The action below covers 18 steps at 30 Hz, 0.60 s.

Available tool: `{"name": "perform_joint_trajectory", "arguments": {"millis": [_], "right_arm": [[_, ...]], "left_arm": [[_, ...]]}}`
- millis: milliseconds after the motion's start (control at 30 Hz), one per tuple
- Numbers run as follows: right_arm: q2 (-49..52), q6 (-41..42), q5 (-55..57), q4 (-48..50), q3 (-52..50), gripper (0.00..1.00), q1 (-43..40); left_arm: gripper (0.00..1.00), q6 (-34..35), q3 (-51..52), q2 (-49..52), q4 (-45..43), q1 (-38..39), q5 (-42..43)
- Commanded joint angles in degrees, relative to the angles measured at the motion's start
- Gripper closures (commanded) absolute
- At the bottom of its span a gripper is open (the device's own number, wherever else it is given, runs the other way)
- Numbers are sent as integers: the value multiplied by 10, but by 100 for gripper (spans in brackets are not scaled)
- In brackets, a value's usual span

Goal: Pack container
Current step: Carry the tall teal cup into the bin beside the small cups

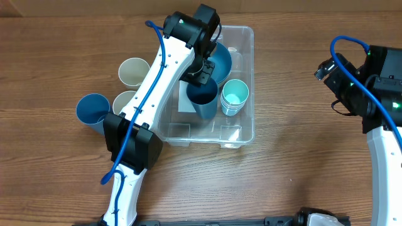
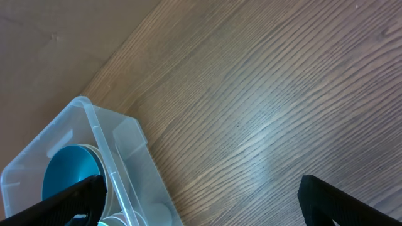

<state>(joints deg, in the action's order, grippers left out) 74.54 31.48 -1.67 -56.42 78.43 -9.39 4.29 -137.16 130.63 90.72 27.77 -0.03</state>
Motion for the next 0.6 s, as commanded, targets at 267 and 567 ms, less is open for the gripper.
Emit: {"name": "perform_joint_trajectory", "arguments": {"millis": [267,567], "right_arm": [[1,3,1,3,7,0,-1],[1,3,0,3,7,0,-1]], "left_arm": [[25,14,-45,-193,20,-63,-7],[28,29,-24,-233,60,-307,50]]}}
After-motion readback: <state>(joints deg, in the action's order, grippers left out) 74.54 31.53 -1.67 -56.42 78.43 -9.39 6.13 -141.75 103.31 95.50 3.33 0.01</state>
